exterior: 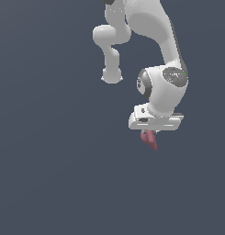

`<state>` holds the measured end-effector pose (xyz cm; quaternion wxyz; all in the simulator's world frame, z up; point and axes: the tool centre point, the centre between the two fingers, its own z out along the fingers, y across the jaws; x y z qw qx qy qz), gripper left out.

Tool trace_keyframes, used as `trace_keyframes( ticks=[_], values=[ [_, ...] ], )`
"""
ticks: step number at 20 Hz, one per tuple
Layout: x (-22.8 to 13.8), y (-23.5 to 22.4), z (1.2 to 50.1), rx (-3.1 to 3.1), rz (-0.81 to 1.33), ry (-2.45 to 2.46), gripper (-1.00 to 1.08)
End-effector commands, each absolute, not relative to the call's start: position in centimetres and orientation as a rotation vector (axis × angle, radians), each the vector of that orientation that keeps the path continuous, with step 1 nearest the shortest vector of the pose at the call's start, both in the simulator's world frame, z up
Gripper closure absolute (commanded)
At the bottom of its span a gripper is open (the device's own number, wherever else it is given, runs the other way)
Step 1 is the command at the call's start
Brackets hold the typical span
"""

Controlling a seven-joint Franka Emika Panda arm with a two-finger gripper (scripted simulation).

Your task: Pick up the object and move it to a goal position.

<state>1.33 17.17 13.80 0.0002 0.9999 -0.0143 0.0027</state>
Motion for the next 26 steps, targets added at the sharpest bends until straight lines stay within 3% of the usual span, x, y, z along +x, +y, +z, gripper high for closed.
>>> trace_keyframes(
  ticks=[1,26],
  values=[
    [1.3,17.4,16.2,3.141,0.010,-0.044,1.08],
    [1.9,20.5,41.9,3.142,0.002,-0.040,1.08]
  ],
)
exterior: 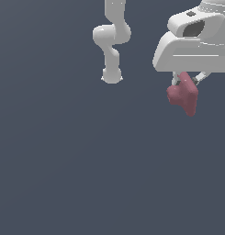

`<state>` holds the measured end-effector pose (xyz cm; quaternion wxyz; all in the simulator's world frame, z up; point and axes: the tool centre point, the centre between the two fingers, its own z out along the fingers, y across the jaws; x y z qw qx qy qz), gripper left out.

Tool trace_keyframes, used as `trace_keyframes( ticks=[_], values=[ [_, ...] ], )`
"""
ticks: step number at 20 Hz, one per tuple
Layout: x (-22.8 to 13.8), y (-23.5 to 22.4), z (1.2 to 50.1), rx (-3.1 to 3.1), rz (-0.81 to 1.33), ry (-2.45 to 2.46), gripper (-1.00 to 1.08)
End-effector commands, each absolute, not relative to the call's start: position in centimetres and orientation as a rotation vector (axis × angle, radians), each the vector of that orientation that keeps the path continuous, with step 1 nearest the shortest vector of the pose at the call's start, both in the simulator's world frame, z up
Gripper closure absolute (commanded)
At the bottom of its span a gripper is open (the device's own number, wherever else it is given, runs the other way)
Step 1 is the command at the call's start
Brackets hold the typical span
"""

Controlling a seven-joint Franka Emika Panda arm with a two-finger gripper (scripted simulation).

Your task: Pick up the object and move it to a goal position.

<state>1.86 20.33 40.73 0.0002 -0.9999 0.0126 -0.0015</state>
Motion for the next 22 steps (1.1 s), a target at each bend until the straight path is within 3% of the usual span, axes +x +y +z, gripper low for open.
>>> trace_keyframes(
  ticks=[1,12,22],
  values=[
    [1.9,20.5,42.6,-3.141,-0.002,0.040,1.08],
    [2.3,21.3,48.6,-3.141,-0.001,0.039,1.08],
    [2.6,21.6,50.9,-3.141,0.000,0.039,1.08]
  ],
)
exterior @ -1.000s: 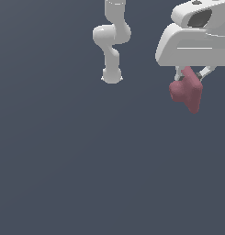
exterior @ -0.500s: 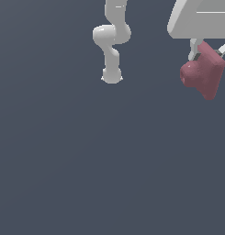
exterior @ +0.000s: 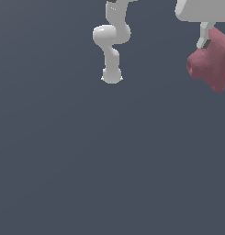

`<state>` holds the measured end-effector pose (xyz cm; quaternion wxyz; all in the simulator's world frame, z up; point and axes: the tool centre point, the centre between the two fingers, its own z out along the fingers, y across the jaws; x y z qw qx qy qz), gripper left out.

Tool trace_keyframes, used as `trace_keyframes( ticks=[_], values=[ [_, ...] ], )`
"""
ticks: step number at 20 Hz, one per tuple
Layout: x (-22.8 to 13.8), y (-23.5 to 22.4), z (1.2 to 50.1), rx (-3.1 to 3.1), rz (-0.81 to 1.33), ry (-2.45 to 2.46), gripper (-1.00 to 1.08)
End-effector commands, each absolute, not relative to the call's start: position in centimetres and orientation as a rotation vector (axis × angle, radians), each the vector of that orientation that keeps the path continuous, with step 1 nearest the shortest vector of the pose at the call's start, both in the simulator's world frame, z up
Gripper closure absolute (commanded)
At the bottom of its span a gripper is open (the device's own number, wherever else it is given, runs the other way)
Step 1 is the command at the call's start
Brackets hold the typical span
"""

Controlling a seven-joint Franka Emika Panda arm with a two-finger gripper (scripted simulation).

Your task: Pick up the object and move it to a goal position.

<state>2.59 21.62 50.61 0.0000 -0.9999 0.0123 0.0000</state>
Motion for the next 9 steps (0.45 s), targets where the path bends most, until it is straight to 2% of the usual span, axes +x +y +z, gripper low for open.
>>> trace_keyframes(
  ticks=[1,9],
  values=[
    [2.63,21.66,50.98,-3.141,0.000,0.039,1.08],
    [2.71,21.71,51.32,-3.141,0.000,0.039,1.08]
  ],
)
